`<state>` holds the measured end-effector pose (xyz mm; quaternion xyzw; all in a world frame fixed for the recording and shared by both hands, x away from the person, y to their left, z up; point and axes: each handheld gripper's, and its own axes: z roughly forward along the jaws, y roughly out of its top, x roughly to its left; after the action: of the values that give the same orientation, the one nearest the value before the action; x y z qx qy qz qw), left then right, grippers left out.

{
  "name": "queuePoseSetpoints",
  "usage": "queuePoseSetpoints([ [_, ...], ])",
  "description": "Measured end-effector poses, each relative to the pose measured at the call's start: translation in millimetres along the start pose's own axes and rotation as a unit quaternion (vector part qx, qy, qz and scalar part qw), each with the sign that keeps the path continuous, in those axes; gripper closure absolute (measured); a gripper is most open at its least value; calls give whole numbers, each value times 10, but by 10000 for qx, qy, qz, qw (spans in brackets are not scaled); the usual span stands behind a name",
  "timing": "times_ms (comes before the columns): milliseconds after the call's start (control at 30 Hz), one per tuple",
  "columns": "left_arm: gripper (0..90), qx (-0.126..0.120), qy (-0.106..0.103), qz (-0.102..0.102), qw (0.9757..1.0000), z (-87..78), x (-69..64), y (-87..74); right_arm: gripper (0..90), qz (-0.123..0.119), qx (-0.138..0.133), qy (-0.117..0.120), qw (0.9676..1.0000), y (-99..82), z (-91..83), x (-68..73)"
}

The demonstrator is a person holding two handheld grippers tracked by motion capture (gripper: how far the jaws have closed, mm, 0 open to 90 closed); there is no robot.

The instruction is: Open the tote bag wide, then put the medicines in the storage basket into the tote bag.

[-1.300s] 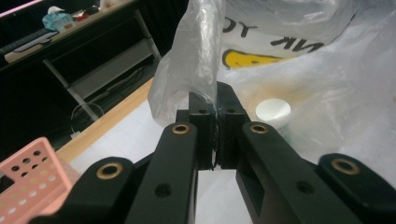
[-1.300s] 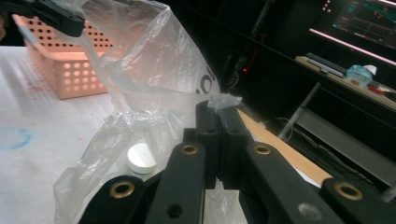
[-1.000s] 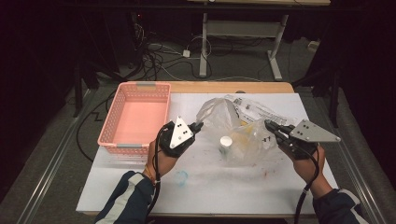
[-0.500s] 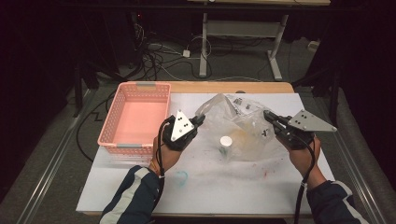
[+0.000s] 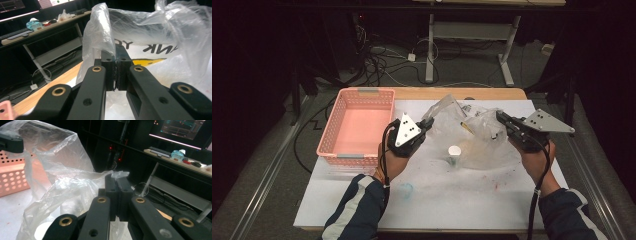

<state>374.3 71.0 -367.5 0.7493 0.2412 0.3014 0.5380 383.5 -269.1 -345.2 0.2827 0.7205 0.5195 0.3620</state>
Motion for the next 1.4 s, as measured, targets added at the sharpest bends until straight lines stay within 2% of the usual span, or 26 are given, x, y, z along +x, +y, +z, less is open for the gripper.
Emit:
queuePoseSetpoints([
  [133, 852, -47, -12, -5, 10000, 23, -10, 26, 900, 0, 26, -42, 10000, 36, 54, -35],
  [300, 853, -257, 37, -78, 9996, -55, -17, 74, 900, 21, 2, -101, 9999, 93, 87, -87],
  [500, 853, -529, 122, 28, 9985, -161, -43, 228, 900, 8, -57, -98, 9999, 227, 89, -136],
  [567, 853, -659, 126, 24, 9977, -184, -42, 292, 900, 14, -69, -83, 9999, 265, 95, -150],
  [833, 853, -875, 214, 132, 9958, -216, -19, 606, 900, 132, -230, -6, 9996, 468, 102, -228],
  [933, 853, -878, 235, 141, 9958, -181, 2, 688, 900, 125, -252, -30, 9996, 559, 116, -241],
  [1033, 853, -900, 195, 55, 9957, -128, 46, 783, 900, 193, -283, -24, 9994, 647, 156, -269],
  [1167, 853, -1010, 166, 69, 9947, -110, 63, 929, 900, 249, -399, -41, 9989, 773, 159, -284],
  [1400, 854, -1199, 209, 203, 9924, -218, 44, 1132, 900, 257, -618, 69, 9977, 980, 78, -242],
])
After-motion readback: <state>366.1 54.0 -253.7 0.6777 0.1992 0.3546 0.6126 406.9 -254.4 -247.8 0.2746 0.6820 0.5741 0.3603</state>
